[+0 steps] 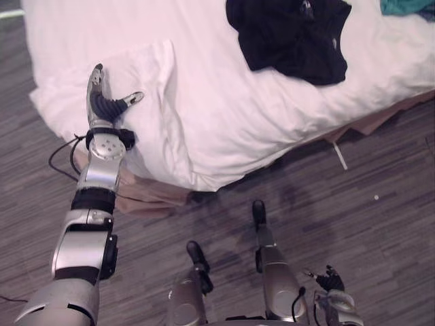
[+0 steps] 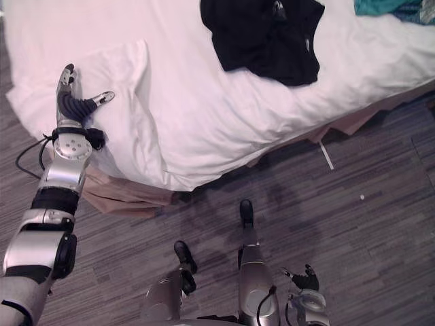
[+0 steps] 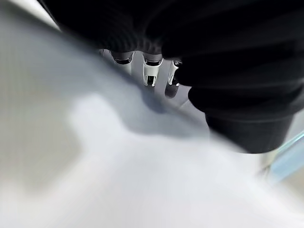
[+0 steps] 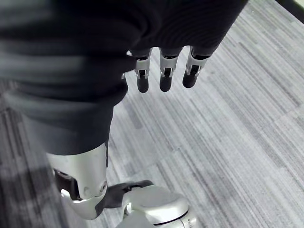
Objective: Tidy the bed and pick cloth on bed and put in laundry
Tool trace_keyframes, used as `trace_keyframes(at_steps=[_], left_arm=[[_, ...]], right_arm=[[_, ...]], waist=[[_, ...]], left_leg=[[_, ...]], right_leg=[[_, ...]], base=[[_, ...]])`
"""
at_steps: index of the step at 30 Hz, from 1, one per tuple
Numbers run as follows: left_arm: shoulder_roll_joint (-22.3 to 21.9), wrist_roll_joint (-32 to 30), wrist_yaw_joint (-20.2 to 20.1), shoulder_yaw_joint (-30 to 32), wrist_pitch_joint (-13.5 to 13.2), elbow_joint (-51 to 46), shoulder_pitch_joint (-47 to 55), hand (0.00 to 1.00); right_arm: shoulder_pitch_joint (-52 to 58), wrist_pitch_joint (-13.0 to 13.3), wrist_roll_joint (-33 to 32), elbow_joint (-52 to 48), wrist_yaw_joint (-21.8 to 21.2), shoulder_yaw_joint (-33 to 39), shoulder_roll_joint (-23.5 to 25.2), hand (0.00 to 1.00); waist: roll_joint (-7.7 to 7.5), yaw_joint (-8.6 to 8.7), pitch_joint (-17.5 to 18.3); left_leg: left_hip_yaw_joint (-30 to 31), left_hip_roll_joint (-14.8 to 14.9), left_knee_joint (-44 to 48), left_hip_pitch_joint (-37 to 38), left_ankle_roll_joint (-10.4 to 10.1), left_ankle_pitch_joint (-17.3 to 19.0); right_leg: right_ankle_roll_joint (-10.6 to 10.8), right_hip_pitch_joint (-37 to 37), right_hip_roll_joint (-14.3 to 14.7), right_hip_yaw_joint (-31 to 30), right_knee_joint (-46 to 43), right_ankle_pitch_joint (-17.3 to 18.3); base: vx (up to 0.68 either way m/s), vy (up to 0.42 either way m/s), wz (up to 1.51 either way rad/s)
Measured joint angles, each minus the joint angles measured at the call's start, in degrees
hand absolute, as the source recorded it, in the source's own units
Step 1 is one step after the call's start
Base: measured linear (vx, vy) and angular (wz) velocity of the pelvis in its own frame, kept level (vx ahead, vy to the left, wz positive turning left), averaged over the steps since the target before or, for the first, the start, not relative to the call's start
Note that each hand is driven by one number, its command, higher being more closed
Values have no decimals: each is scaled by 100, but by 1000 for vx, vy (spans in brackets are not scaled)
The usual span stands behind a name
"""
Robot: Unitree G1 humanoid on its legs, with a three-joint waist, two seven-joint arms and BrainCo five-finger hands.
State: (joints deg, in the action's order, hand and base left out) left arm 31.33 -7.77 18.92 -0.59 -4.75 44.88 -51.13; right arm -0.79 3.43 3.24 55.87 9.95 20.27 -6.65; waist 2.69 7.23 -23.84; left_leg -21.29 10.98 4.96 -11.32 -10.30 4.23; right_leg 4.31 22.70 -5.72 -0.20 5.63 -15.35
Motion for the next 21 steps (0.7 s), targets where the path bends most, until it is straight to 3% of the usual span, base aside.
trace_keyframes(at_steps=[4, 13, 18, 21], left_arm=[[128, -503, 5, -201, 79, 502, -657, 100], [140, -1610, -336, -221, 228, 644, -610, 100], [140, -1709, -523, 137, 163, 147, 910, 100], [135, -1701, -576, 510, 153, -165, 2063, 100]], right_arm=[[-2, 40, -158, -62, 14, -122, 195, 0], [4, 42, -469, -407, 27, -84, 120, 0], [3, 19, -570, -1097, 199, 738, -568, 0], [23, -49, -528, -1392, 278, 1183, -994, 0]], waist=[[-53, -34, -103], [-165, -121, -153], [-179, -149, -78], [-184, -166, 341]], left_leg=[[-8, -6, 2, -55, 0, 0], [5, 11, 111, 153, 49, 39], [42, -5, 91, 661, 76, 72], [57, -9, 36, 767, 65, 79]], right_leg=[[8, 70, 1, 1, 0, -4], [124, -266, -48, -2, 0, 1], [209, -797, -49, 85, 0, 75], [191, -888, -43, 126, 1, 113]], base=[[-3, 4, 4], [-5, 5, 2], [-8, 4, 2], [-5, 4, 1]])
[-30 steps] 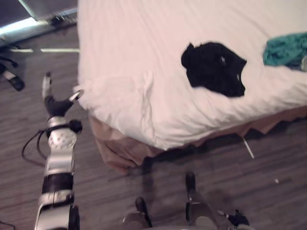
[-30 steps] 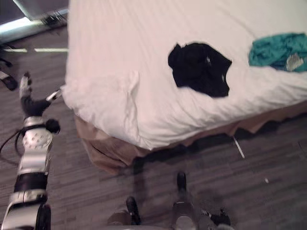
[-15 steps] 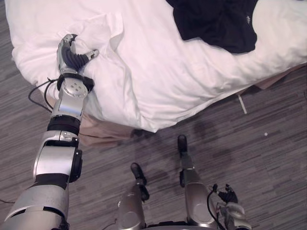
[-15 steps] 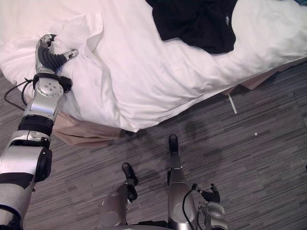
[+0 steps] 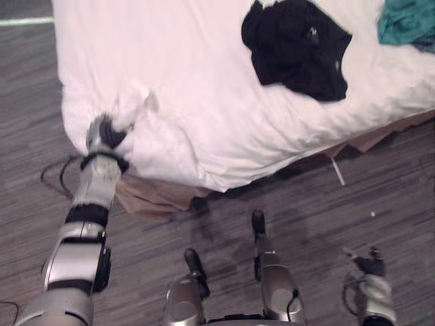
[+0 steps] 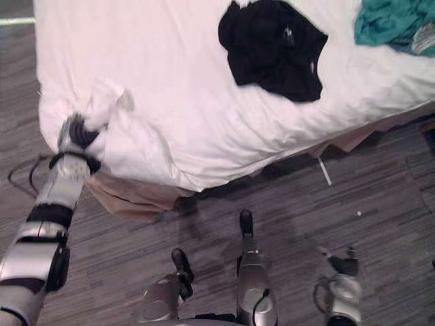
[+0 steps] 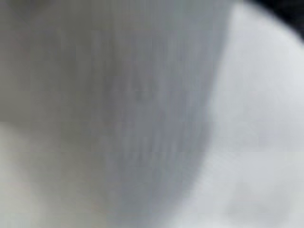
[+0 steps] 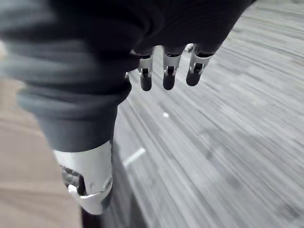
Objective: Tidy the bed and pick cloth on bed and put in laundry
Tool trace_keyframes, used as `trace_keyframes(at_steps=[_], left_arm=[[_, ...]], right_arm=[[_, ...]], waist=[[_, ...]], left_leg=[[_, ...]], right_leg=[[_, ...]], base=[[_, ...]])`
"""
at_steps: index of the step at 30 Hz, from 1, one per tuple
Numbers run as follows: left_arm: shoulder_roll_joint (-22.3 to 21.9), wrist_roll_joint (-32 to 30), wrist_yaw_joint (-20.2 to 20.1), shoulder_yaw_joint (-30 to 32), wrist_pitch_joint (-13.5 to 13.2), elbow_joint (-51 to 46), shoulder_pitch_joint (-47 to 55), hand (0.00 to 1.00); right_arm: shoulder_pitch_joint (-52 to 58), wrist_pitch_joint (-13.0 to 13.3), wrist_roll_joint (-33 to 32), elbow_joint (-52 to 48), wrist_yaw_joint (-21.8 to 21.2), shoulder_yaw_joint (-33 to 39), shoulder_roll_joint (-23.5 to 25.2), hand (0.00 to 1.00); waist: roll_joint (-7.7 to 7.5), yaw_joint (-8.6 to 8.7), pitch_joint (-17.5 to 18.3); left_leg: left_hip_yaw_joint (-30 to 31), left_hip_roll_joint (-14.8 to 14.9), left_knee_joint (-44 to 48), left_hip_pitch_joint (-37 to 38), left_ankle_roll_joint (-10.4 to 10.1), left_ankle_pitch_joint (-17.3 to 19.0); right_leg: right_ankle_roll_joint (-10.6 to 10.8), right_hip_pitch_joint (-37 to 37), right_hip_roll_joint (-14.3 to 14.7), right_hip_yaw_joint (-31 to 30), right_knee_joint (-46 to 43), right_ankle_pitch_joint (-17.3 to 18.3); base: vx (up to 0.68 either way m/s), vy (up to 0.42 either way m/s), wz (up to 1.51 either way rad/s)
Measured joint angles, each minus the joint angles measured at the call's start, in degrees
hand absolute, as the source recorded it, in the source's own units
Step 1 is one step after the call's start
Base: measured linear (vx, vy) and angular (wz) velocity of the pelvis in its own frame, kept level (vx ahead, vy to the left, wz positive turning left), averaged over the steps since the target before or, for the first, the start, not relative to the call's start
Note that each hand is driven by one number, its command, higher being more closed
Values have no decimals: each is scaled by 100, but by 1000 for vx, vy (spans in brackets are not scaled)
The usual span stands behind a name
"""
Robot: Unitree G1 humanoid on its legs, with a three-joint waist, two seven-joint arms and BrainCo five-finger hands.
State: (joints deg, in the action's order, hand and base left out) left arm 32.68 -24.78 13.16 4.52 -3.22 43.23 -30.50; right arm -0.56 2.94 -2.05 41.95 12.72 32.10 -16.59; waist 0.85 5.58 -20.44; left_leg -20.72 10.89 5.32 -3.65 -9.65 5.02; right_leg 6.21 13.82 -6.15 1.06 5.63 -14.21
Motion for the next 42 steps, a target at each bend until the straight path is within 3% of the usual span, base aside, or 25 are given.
trace_keyframes(at_steps=[1, 2, 5, 6, 10, 13, 15, 16, 18, 19, 22, 24, 26, 30, 34, 37, 39, 42], left_arm=[[-28, 12, -66, 222, 14, -46, 501, 100], [-172, 94, -64, 586, 29, -123, 1104, 0], [-589, 204, -37, 1207, -13, -214, 1978, 0], [-773, 218, -14, 1473, -121, -199, 2211, 0], [-1166, 397, 24, 2290, -224, 191, 2324, 0], [-1415, 412, 26, 2779, 92, 797, 2820, 0], [-1643, 386, 41, 2978, 404, 1090, 3521, 0], [-1697, 386, 51, 3001, 439, 1147, 3685, 0], [-1902, 389, 54, 3006, 521, 1335, 4150, 0], [-1931, 390, 54, 3005, 522, 1356, 4216, 0], [-2160, 597, 66, 2996, 507, 1356, 4299, 0], [-2393, 794, 69, 2951, 496, 1339, 4294, 0], [-2582, 964, 71, 2800, 444, 1244, 4278, 0], [-2667, 1312, 135, 2008, 372, 828, 4046, 0], [-2669, 1582, 223, 1107, 161, 790, 3348, 0], [-2663, 1790, 338, 524, 4, 828, 2654, 0], [-2648, 1880, 363, 234, -30, 899, 2222, 0], [-2613, 1982, 371, -56, -101, 1084, 1709, 0]], right_arm=[[5, -30, 64, -176, 12, 87, -187, 0], [14, -92, 199, -442, 42, 162, -400, 0], [48, -130, 472, -1060, 85, 158, -699, 0], [10, -134, 622, -1320, 89, 105, -784, 100], [-382, -77, 969, -1835, 79, -533, -1123, 100], [-695, -11, 1011, -1981, -42, -1208, -1529, 100], [-1024, 61, 1007, -2081, -144, -1756, -1709, 100], [-1149, 66, 1007, -2122, -169, -1901, -1744, 100], [-1785, 191, 930, -2382, -185, -2447, -1835, 100], [-1939, 223, 928, -2404, -184, -2555, -1844, 100], [-3066, 379, 702, -2547, -185, -3180, -1872, 100], [-3906, 501, 518, -2561, -185, -3530, -1872, 100], [-4500, 570, 298, -2566, -177, -3677, -1899, 100], [-5191, 565, -30, -2538, -167, -3959, -1990, 100], [-5346, 566, -267, -2047, -158, -4324, -1901, 100], [-5372, 592, -431, -1382, -92, -4469, -1422, 100], [-5429, 906, -476, -1391, 29, -4411, -1292, 100], [-5525, 1075, -511, -1270, 33, -4444, -1076, 100]], waist=[[-1, -6, 107], [3, -32, 264], [-10, -184, 572], [-35, -220, 713], [-87, -263, 941], [-55, -272, 966], [-55, -384, 967], [-55, -410, 967], [-54, -637, 963], [-58, -666, 957], [-61, -964, 757], [-52, -1046, 446], [-62, -1109, 150], [74, -1151, -434], [249, -1289, -568], [309, -1341, -611], [360, -1342, -643], [378, -1257, -652]], left_leg=[[12, 1, -51, 140, -1, -2], [28, 5, -92, 295, -2, -1], [74, -4, -160, 487, -2, 2], [114, -5, -217, 572, -4, 2], [177, 3, -319, 850, -4, 3], [266, 15, -338, 826, -21, -12], [366, 39, -353, 777, -50, -34], [381, 36, -351, 743, -48, -35], [521, 3, -330, 531, -39, -72], [546, -1, -329, 487, -38, -87], [735, -29, -317, 175, -18, -227], [878, -65, -300, -22, -17, -313], [1000, -88, -251, -306, -21, -365], [1322, -99, -246, -931, -67, -593], [1509, -97, -250, -1535, -47, -739], [1555, -98, -183, -1972, -36, -787], [1555, -107, -85, -2170, -36, -785], [1538, -107, 23, -2329, -16, -763]], right_leg=[[-32, -127, 4, 25, 0, 35], [-37, -279, 6, 55, 1, 73], [-11, -481, -3, 125, 2, 137], [-44, -588, -9, 193, 2, 175], [-67, -813, -11, 215, 3, 233], [-76, -828, -10, 319, 3, 265], [-91, -832, 0, 436, 4, 282], [-91, -823, 0, 455, 5, 282], [-105, -705, -25, 549, 4, 265], [-117, -676, -32, 580, 5, 253], [-133, -467, -86, 718, 4, 177], [-164, -356, -129, 825, 3, 126], [-168, -167, -170, 912, 3, 94], [-167, 241, -204, 1209, 1, 50], [-218, 787, -204, 1321, -85, -51], [-219, 1249, -216, 1311, -216, -58], [-219, 1453, -244, 1286, -294, -57], [-213, 1608, -263, 1247, -365, -52]], base=[[25, 7, 5], [18, 7, 5], [0, 0, 9], [-2, -2, 14], [0, -2, -1], [2, -18, 14], [21, -28, 25], [4, -25, 21], [-28, -28, 28], [-38, -22, 37], [-47, -21, 39], [-103, -5, 29], [-126, -6, 34], [-72, -15, 37], [-31, 1, 23], [-11, 31, 8], [-12, 32, -3], [-29, 31, -4]])
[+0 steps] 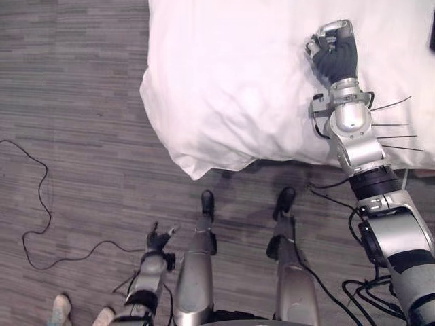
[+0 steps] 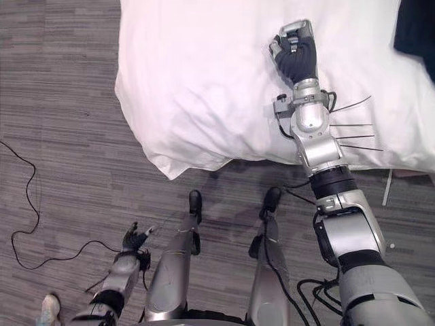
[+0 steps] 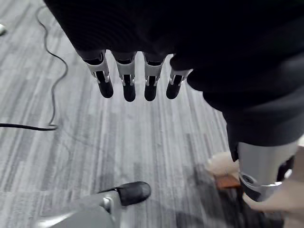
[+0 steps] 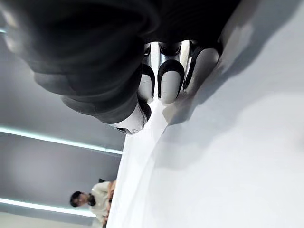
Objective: Tidy the bed and pick cloth on bed and put in laundry
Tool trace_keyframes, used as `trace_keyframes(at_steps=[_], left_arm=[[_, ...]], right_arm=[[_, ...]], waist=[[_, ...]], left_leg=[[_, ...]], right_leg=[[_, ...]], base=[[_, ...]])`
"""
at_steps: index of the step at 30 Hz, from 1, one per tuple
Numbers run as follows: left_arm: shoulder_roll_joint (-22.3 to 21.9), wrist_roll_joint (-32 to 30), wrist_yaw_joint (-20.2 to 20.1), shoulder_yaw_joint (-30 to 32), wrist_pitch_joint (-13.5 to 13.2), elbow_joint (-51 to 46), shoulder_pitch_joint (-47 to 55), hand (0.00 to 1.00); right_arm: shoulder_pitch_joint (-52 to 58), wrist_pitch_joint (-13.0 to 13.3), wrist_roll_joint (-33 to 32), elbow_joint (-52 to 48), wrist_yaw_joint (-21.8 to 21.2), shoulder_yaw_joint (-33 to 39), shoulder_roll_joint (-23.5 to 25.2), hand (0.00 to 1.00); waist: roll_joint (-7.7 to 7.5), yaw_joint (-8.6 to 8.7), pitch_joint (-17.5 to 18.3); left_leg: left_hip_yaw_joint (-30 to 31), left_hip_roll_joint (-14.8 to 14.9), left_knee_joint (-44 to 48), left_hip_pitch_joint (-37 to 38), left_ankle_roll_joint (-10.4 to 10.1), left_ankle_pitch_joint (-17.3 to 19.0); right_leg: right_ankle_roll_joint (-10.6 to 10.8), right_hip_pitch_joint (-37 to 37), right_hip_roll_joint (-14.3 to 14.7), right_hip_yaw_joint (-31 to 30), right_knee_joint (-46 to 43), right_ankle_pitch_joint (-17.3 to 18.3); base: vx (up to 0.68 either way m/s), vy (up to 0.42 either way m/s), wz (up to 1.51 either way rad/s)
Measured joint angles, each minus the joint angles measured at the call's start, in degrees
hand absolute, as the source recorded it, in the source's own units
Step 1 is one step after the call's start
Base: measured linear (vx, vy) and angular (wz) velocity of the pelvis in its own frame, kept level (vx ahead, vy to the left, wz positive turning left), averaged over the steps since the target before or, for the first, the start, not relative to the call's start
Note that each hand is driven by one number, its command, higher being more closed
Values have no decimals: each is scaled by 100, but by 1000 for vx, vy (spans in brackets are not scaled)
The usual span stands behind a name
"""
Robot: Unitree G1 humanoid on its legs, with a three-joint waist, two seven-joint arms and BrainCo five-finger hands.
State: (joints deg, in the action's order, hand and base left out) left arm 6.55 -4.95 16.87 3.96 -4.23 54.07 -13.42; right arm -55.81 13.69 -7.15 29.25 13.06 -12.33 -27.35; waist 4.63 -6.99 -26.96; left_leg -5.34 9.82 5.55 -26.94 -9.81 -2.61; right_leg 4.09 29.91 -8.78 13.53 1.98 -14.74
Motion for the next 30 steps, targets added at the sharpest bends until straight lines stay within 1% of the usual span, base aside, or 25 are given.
trace_keyframes(at_steps=[3, 5, 6, 9, 10, 12, 13, 14, 16, 17, 19, 20, 21, 23, 25, 27, 28, 30], left_arm=[[-19, 40, 31, -138, -5, 104, -159, 0], [-78, 36, 81, -144, 0, 173, -158, 0], [-89, 36, 82, -144, 12, 222, -157, 0], [-91, -25, 99, -117, 107, 256, -84, 0], [-88, -56, 101, -104, 127, 200, 25, 0], [-127, -198, 98, -104, 157, 95, 180, 0], [-138, -250, 97, -104, 160, 76, 236, 0], [-159, -341, 87, -104, 184, 51, 368, 0], [-157, -470, 75, -99, 237, 50, 520, 0], [-163, -484, 63, -100, 308, 82, 716, 0], [-157, -540, 51, -91, 321, 87, 844, 0], [-154, -595, 49, -100, 331, 111, 842, 0], [-180, -677, 32, -116, 329, 151, 839, 0], [-178, -701, -14, -125, 298, 141, 813, 0], [-161, -692, -20, -128, 276, 108, 738, 0], [-170, -571, -21, -185, 171, -9, 658, 0], [-170, -538, -21, -222, 137, -7, 632, 0], [-159, -258, -25, -268, 55, 0, 566, 0]], right_arm=[[-6, 0, 2, 29, -1, -26, 232, 100], [92, -1, 29, -65, -9, -238, 456, 100], [223, -2, 74, -185, -39, -382, 555, 100], [960, -28, 100, -593, -204, -1077, 1103, 100], [1282, -98, 89, -705, -382, -1555, 1441, 100], [1752, -178, 21, -833, -722, -2272, 1837, 100], [1843, -183, -14, -843, -826, -2442, 1942, 100], [2058, -195, -82, -956, -1011, -2602, 2167, 100], [2130, -206, -201, -1185, -1104, -2569, 2319, 100], [2133, -204, -263, -1370, -1125, -2401, 2372, 100], [2141, -184, -364, -1509, -1106, -2046, 2390, 100], [2130, -161, -373, -1518, -1087, -1923, 2393, 100], [2072, -143, -384, -1521, -1052, -1622, 2391, 100], [1793, -143, -406, -1482, -945, -1197, 2216, 100], [1456, -139, -405, -1446, -827, -884, 1979, 100], [891, -141, -397, -1174, -570, -405, 1524, 100], [797, -138, -396, -1093, -510, -282, 1404, 100], [540, -137, -368, -655, -230, 92, 1119, 100]], waist=[[0, 4, 0], [0, 20, 0], [-1, 29, 0], [-9, 80, -1], [-18, 153, 3], [-36, 160, 10], [-55, 168, 23], [-119, 182, 83], [-276, 201, 197], [-459, 256, 402], [-605, 288, 616], [-628, 290, 660], [-637, 305, 714], [-624, 322, 706], [-563, 323, 641], [-349, 317, 389], [-281, 306, 348], [-123, 302, 264]], left_leg=[[-73, 24, 148, -14, 19, 85], [-148, 31, 148, 94, 21, 98], [-176, 45, 131, 176, 20, 99], [-211, 148, 20, 648, -18, 126], [-262, 212, -77, 922, -57, 152], [-306, 249, -252, 1351, -60, 155], [-336, 255, -304, 1454, -60, 154], [-403, 264, -380, 1643, -63, 157], [-467, 256, -461, 1821, -69, 158], [-525, 241, -527, 1964, -70, 157], [-572, 214, -548, 2107, -79, 169], [-593, 196, -548, 2125, -78, 170], [-608, 157, -548, 2125, -77, 170], [-617, 107, -442, 1912, -74, 169], [-589, 108, -211, 1566, -37, 197], [-530, 125, 190, 1146, 8, 278], [-511, 126, 273, 1035, 11, 295], [-485, 127, 463, 623, 27, 321]], right_leg=[[3, 8, 3, -92, -9, 4], [3, -22, 4, -141, -35, 8], [3, -79, 18, -160, -35, 10], [-89, -503, 123, -145, -29, 122], [-100, -744, 183, -117, -20, 200], [-99, -1083, 258, -113, 39, 268], [-105, -1162, 271, -118, 47, 285], [-90, -1311, 294, -121, 79, 323], [-84, -1454, 311, -145, 138, 328], [-105, -1547, 309, -187, 160, 312], [-87, -1679, 290, -238, 213, 295], [-82, -1689, 275, -265, 211, 292], [-61, -1679, 238, -275, 206, 277], [-40, -1442, 168, -314, 89, 263], [-40, -1132, 127, -330, -97, 263], [-43, -821, 87, -330, -301, 261], [-51, -744, 79, -330, -328, 256], [-20, -389, 63, -345, -383, 267]], base=[[-46, 27, -15], [-44, 7, -22], [-28, -9, -17], [17, -16, -10], [43, -15, -9], [60, -7, -15], [77, 6, -15], [64, 5, -11], [68, 20, -11], [76, 40, -8], [87, 51, -8], [74, 61, -8], [33, 46, -4], [-17, 31, -1], [-73, 12, 6], [-134, -5, 9], [-143, -9, 6], [-138, -18, 2]])
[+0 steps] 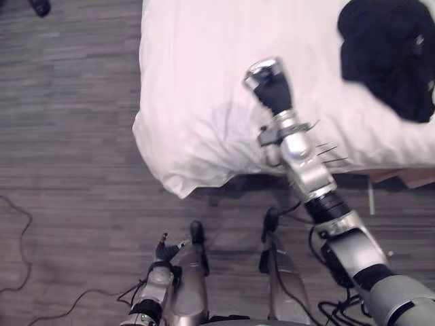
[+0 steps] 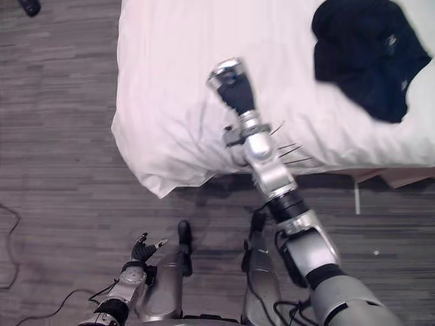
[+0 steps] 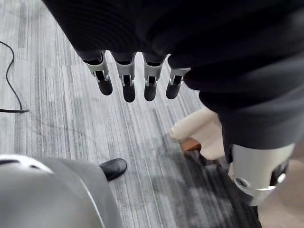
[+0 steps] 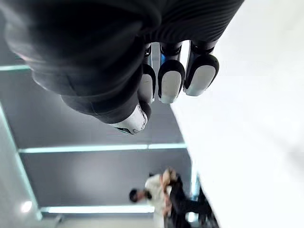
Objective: Tidy the bed and pick cloth on bed and put in laundry
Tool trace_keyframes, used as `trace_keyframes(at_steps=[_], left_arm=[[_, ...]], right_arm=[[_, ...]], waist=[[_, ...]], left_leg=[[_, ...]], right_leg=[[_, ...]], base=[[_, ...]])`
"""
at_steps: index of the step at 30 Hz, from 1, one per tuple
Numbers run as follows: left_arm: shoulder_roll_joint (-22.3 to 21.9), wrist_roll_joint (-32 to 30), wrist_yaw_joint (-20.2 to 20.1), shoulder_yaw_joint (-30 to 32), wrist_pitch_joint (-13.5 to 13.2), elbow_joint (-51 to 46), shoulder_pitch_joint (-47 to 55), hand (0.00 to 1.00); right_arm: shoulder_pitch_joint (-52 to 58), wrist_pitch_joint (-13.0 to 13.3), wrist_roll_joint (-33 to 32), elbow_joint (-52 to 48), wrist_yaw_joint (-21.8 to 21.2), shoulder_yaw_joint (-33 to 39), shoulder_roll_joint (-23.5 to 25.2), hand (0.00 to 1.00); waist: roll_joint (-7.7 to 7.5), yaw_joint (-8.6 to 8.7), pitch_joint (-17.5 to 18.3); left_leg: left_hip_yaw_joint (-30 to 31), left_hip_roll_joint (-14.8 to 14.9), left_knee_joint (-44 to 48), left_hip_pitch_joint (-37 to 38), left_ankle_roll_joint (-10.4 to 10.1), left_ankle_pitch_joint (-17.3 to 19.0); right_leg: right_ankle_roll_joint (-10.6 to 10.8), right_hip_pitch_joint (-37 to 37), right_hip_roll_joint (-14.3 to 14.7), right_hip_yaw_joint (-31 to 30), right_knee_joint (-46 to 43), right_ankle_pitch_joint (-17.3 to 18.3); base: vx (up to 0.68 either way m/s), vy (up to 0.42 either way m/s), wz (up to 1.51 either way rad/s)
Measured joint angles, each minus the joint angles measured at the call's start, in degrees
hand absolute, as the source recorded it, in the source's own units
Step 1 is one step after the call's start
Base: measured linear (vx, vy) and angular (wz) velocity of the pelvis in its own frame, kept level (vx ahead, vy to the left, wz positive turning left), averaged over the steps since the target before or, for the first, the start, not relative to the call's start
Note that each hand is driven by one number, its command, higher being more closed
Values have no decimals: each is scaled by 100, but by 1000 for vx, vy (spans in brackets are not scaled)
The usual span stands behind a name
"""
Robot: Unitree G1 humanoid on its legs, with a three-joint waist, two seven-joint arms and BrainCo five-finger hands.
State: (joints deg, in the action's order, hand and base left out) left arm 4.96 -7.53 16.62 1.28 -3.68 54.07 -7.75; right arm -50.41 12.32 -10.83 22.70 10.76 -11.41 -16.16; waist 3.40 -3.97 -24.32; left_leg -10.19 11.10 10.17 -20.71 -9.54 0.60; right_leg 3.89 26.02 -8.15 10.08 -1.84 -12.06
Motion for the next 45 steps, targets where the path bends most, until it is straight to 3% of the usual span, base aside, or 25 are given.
trace_keyframes(at_steps=[4, 5, 10, 14, 16, 17, 18, 20, 21, 23, 25, 27, 28, 31, 32, 33, 35, 38, 39, 40, 41, 42, 43, 44, 45], left_arm=[[37, 357, -37, -161, -70, 12, -114, 0], [36, 387, -39, -175, -69, 31, -165, 0], [28, 465, -47, -181, -67, 100, -315, 0], [34, 466, -46, -154, -30, -16, -278, 0], [37, 466, -49, -154, 2, -214, -164, 0], [43, 463, -78, -153, 15, -395, -81, 0], [46, 461, -127, -152, 15, -482, -40, 0], [93, 445, -167, -136, 23, -572, 52, 0], [178, 315, -202, -128, 76, -571, 144, 0], [288, -1, -335, -181, 108, -563, 252, 0], [342, -332, -439, -179, 119, -546, 343, 0], [361, -507, -532, -181, 126, -492, 460, 0], [375, -576, -550, -185, 147, -368, 543, 0], [451, -701, -567, -356, 229, -28, 575, 0], [446, -848, -643, -403, 255, 9, 501, 0], [425, -1062, -685, -484, 269, 88, 470, 0], [379, -1254, -790, -699, 271, 157, 379, 0], [287, -1604, -908, -806, 254, 277, 208, 0], [283, -1635, -920, -805, 257, 291, 198, 0], [226, -1730, -933, -805, 257, 290, 250, 0], [247, -1738, -931, -806, 257, 290, 342, 0], [249, -1735, -895, -817, 251, 278, 442, 0], [247, -1735, -890, -818, 251, 286, 448, 0], [217, -1726, -884, -815, 243, 344, 455, 0], [133, -1662, -856, -790, 232, 326, 488, 0]], right_arm=[[122, -93, 28, 696, 292, 378, -368, 100], [121, 46, 89, 591, 292, 386, -450, 100], [392, 155, 256, 752, 297, 643, -498, 100], [1237, 304, 384, 690, 315, 1273, -312, 100], [1890, 162, 410, 777, 371, 1679, -127, 100], [2526, -89, 409, 1085, 404, 2041, -11, 100], [2910, -226, 405, 1309, 416, 2228, 39, 0], [3773, -482, 404, 1830, 402, 2527, 187, 0], [4294, -644, 437, 2246, 334, 2644, 302, 0], [4826, -764, 526, 2733, 169, 2894, 397, 0], [5197, -896, 756, 3102, 38, 3086, 458, 0], [5382, -1007, 945, 3384, -104, 3179, 510, 0], [5464, -1068, 1020, 3480, -167, 3317, 591, 0], [5467, -1080, 1130, 3676, -256, 3359, 778, 0], [5469, -1102, 1168, 3722, -324, 3367, 841, 0], [5468, -1102, 1269, 3722, -348, 3367, 899, 0], [5499, -1108, 1339, 3726, -354, 3379, 952, 0], [5497, -1088, 1368, 3673, -362, 3353, 998, 0], [5487, -1079, 1369, 3668, -364, 3339, 1026, 0], [5482, -1056, 1370, 3661, -366, 3323, 1045, 0], [5479, -1065, 1370, 3669, -351, 3186, 1021, 0], [5441, -1077, 1378, 3679, -340, 2921, 1003, 0], [5412, -1077, 1380, 3681, -336, 2817, 1003, 0], [5403, -1079, 1401, 3686, -335, 2642, 1001, 0], [5411, -1075, 1506, 3729, -338, 2594, 1020, 0]], waist=[[152, 8, -79], [186, 20, -96], [198, 16, -102], [135, 200, -131], [51, 325, -182], [-34, 354, -230], [-65, 385, -241], [-155, 517, -205], [-281, 662, -143], [-372, 834, -27], [-421, 845, 263], [-436, 844, 500], [-412, 872, 607], [-347, 962, 814], [-349, 947, 825], [-339, 964, 827], [-307, 1049, 864], [-250, 1128, 980], [-299, 1111, 1009], [-247, 1076, 1059], [-114, 1009, 1115], [-73, 913, 1110], [-66, 913, 1093], [-62, 860, 1079], [-64, 734, 1062]], left_leg=[[2, 26, 164, -463, -4, 9], [-17, 58, 291, -578, -13, 61], [0, 281, 966, -782, -12, 424], [-11, 292, 1365, -614, 61, 714], [-42, 297, 1424, -306, 72, 895], [-121, 286, 1386, 29, 85, 981], [-143, 279, 1355, 192, 83, 1011], [-226, 220, 1186, 558, 89, 1030], [-390, 166, 950, 891, 106, 1010], [-621, 153, 669, 1397, 86, 994], [-921, 179, 386, 1810, 58, 979], [-1378, 237, 60, 2316, -13, 938], [-1788, 290, -127, 2711, -79, 914], [-2228, 443, -201, 3033, -294, 1000], [-2484, 471, -272, 3218, -399, 1017], [-2792, 485, -332, 3405, -491, 1064], [-3166, 493, -401, 3663, -496, 1081], [-3827, 512, -109, 3934, -494, 1124], [-3939, 582, 240, 3892, -492, 1124], [-3982, 1056, 1746, 3681, -264, 980], [-3476, 1486, 3061, 3297, 416, 424], [-2574, 1569, 4225, 2781, 479, 560], [-2210, 1518, 4560, 2564, 455, 759], [-1488, 1271, 4918, 2158, 378, 1132], [-1105, 1084, 4722, 1996, 459, 1211]], right_leg=[[3, 456, 5, -63, -56, -67], [4, 582, 7, -97, -142, -68], [-75, 714, 124, -154, -560, 118], [-13, 478, 119, -223, -761, 262], [25, 137, 110, -240, -733, 330], [52, -188, 103, -271, -643, 367], [65, -369, 100, -272, -569, 375], [126, -685, 62, -293, -424, 394], [178, -881, 32, -390, -312, 371], [172, -1198, 53, -514, -163, 326], [169, -1310, 116, -585, -109, 318], [-126, -1316, -19, 289, -331, 573], [-314, -1311, -409, 1639, -966, 927], [-652, -1304, -733, 3139, -1687, 1201], [-923, -1270, -844, 3872, -2008, 1410], [-977, -1255, -909, 4184, -2305, 1690], [-962, -1201, -885, 4158, -2560, 1929], [-923, -854, -625, 3525, -2803, 2208], [-932, -799, -569, 3353, -2791, 2219], [-1033, -800, -222, 2953, -2509, 2167], [-1158, -947, 241, 2538, -2028, 2013], [-1263, -1129, 612, 1983, -1596, 1839], [-1300, -1223, 724, 1796, -1480, 1812], [-1353, -1516, 938, 1384, -1229, 1749], [-1164, -1815, 1084, 949, -1018, 1631]], base=[[-89, -26, -6], [-41, -12, -17], [-7, -23, -14], [27, 25, -7], [66, 82, -13], [82, 95, -13], [116, 112, -13], [134, 76, -14], [156, 64, -30], [164, 51, -45], [169, 18, -76], [172, 16, -110], [147, 43, -103], [168, 2, -98], [151, -78, -101], [115, -79, -102], [81, -58, -84], [123, -60, -116], [227, -112, -177], [304, -144, -240], [306, -67, -332], [228, 5, -266], [212, 72, -265], [202, 84, -236], [221, 137, -264]])
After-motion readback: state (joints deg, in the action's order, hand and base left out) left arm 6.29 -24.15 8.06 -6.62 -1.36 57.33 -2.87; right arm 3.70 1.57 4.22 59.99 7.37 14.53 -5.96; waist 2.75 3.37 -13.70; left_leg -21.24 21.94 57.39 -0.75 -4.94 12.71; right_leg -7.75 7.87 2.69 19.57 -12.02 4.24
